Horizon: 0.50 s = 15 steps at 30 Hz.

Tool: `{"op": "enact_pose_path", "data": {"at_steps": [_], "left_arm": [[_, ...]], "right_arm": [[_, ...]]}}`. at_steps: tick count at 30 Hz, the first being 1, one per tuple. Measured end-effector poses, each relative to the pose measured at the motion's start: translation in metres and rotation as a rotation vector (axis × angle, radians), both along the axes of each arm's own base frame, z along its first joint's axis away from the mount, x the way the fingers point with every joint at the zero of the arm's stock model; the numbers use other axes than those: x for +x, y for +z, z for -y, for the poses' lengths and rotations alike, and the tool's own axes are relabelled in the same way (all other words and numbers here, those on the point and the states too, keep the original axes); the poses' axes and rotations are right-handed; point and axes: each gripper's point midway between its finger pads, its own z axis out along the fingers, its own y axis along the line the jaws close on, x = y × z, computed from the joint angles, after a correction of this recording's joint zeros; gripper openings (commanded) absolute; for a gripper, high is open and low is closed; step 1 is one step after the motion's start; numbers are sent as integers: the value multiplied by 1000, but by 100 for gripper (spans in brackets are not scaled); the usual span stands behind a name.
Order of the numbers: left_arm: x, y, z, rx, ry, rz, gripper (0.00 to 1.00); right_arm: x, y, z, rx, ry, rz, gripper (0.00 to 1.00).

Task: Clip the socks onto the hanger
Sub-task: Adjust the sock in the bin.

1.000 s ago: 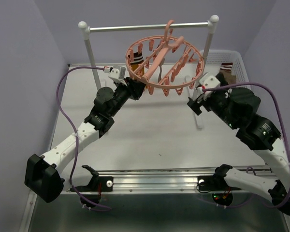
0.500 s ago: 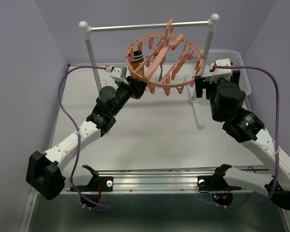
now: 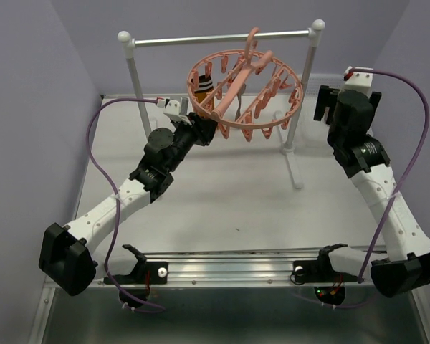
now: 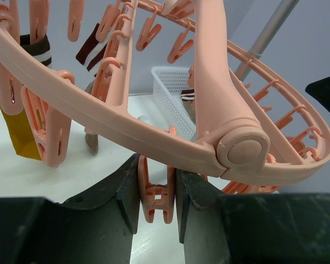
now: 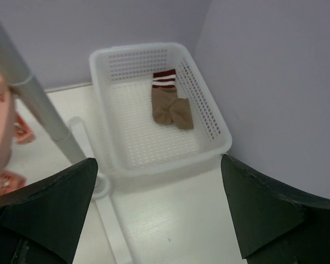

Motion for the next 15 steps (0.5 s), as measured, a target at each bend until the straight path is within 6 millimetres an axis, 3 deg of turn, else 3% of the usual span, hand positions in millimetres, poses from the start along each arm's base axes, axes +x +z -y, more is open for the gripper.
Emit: {"op": "enact_pose_path", "data": {"at_steps": [3,7,10,12,15], "left_arm": [[0,0,0,0,3,0,0],[0,0,0,-6,6,-3,0],[-1,0,1,-11,2,-7,0],[-1,0,2,-14,3,-8,0],[-2,0,3,-19,1,-11,0]], "right_arm": [[18,-19,29,43,-42,-37,100],[49,-65,61,120,-64,-134,100],[71,-96,75,174,-60,-206,100],[95,-121,81,215,-49,-262,100],[131,-143,90,252,-43,-306,100]]}}
